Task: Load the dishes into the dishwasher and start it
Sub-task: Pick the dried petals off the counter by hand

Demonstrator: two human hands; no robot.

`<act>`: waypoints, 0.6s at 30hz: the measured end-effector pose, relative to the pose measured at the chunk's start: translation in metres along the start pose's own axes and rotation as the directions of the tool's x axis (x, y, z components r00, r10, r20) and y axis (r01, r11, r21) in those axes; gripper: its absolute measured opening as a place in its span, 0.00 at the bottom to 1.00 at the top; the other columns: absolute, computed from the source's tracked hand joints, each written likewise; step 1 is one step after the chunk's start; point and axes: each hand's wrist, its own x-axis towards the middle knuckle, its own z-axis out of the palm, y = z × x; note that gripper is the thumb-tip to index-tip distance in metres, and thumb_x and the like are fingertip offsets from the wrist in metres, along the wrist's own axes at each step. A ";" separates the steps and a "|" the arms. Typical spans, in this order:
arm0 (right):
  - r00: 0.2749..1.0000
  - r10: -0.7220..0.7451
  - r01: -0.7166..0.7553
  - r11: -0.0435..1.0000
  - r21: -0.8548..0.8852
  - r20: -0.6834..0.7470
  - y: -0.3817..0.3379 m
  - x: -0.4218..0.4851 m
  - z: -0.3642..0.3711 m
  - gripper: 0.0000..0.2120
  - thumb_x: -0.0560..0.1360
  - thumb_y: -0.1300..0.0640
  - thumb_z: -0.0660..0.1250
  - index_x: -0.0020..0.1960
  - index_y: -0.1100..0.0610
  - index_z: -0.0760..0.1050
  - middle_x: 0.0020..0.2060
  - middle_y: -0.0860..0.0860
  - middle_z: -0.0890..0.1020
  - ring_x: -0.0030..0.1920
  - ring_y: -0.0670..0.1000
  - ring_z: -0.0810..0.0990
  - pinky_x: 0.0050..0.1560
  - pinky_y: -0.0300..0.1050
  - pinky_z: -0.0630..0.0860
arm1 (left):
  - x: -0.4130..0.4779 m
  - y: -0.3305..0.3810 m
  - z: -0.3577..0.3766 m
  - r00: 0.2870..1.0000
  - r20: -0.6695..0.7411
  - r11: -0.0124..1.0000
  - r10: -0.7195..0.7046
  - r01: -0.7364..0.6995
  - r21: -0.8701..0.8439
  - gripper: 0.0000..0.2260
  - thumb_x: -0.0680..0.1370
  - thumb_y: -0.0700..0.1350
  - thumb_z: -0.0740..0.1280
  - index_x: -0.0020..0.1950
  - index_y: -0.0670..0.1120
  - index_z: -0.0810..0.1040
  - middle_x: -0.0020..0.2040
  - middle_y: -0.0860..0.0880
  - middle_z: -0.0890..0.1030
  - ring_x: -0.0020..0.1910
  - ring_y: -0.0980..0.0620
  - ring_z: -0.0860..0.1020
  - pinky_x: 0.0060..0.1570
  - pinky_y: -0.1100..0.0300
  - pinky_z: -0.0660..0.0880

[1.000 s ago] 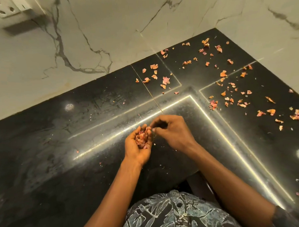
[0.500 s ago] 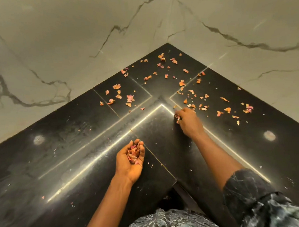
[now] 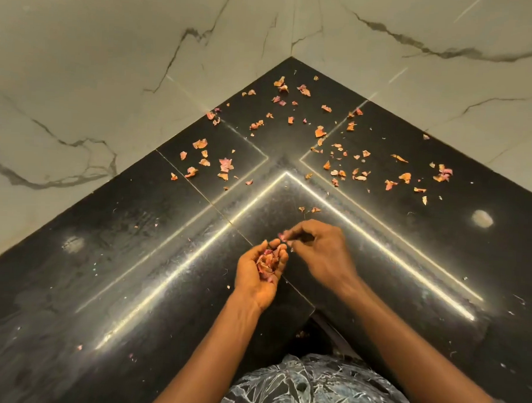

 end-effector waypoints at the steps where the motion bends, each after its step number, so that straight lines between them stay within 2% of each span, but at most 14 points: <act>1: 0.999 -0.029 0.031 0.999 -0.041 0.039 -0.008 -0.007 0.005 0.12 0.71 0.67 0.71 0.45 0.51 0.84 0.43 0.44 0.85 0.45 0.43 0.84 0.48 0.44 0.82 | 0.003 -0.004 0.000 1.000 0.008 1.000 -0.010 0.010 0.021 0.10 0.80 0.40 0.61 0.47 0.37 0.81 0.42 0.42 0.83 0.37 0.49 0.83 0.37 0.59 0.82; 5: 0.981 -0.112 0.149 0.958 -0.243 0.161 -0.023 -0.019 0.016 0.09 0.72 0.59 0.69 0.49 0.49 0.84 0.42 0.44 0.85 0.43 0.42 0.82 0.46 0.48 0.80 | 0.005 -0.010 0.001 0.998 0.061 0.998 -0.028 0.024 0.064 0.09 0.79 0.41 0.61 0.46 0.39 0.80 0.41 0.43 0.83 0.41 0.48 0.82 0.44 0.58 0.80; 8: 0.985 -0.070 0.083 0.994 -0.076 0.158 -0.029 -0.009 0.003 0.10 0.75 0.63 0.70 0.50 0.51 0.85 0.43 0.43 0.86 0.45 0.41 0.84 0.47 0.39 0.80 | 0.001 -0.004 0.002 0.998 0.064 0.999 -0.016 0.014 0.029 0.11 0.79 0.40 0.61 0.44 0.38 0.82 0.42 0.42 0.83 0.40 0.48 0.82 0.42 0.58 0.81; 10: 0.997 -0.067 0.070 0.995 -0.078 0.043 -0.019 0.012 -0.010 0.08 0.76 0.64 0.71 0.51 0.53 0.85 0.43 0.44 0.85 0.44 0.39 0.83 0.48 0.34 0.78 | -0.004 0.001 -0.001 0.998 0.060 0.999 -0.026 0.028 -0.027 0.15 0.80 0.40 0.61 0.41 0.36 0.84 0.40 0.41 0.83 0.36 0.48 0.83 0.37 0.59 0.82; 12: 0.992 0.007 -0.029 0.983 -0.183 -0.122 0.009 0.043 -0.021 0.08 0.76 0.62 0.72 0.53 0.54 0.84 0.46 0.48 0.86 0.47 0.44 0.83 0.51 0.41 0.78 | -0.010 0.005 -0.007 0.999 0.044 0.999 -0.019 0.022 -0.048 0.13 0.81 0.40 0.62 0.44 0.35 0.83 0.42 0.39 0.83 0.37 0.48 0.82 0.36 0.59 0.82; 14: 0.977 0.096 -0.160 0.917 -0.364 -0.188 0.037 0.067 -0.027 0.10 0.76 0.59 0.71 0.57 0.56 0.82 0.54 0.54 0.84 0.55 0.56 0.82 0.53 0.48 0.77 | -0.013 0.005 -0.012 1.000 0.026 0.998 -0.011 0.013 -0.059 0.11 0.80 0.40 0.63 0.47 0.34 0.82 0.44 0.38 0.83 0.38 0.47 0.82 0.35 0.58 0.82; 16: 0.988 0.103 -0.148 0.838 -0.524 -0.114 0.053 0.080 -0.022 0.11 0.76 0.59 0.69 0.58 0.58 0.80 0.55 0.57 0.81 0.57 0.61 0.79 0.49 0.50 0.73 | -0.016 0.005 -0.016 1.000 0.013 0.998 -0.002 0.003 -0.068 0.11 0.80 0.40 0.63 0.47 0.34 0.82 0.44 0.38 0.83 0.37 0.47 0.82 0.35 0.58 0.82; 18: 1.000 0.031 -0.020 0.779 -0.627 0.007 0.057 0.083 -0.010 0.10 0.76 0.61 0.68 0.56 0.59 0.80 0.54 0.57 0.79 0.55 0.61 0.76 0.49 0.51 0.74 | -0.018 0.007 -0.016 1.000 0.006 0.997 0.007 -0.006 -0.073 0.11 0.80 0.40 0.63 0.48 0.34 0.82 0.44 0.38 0.83 0.36 0.47 0.82 0.35 0.58 0.82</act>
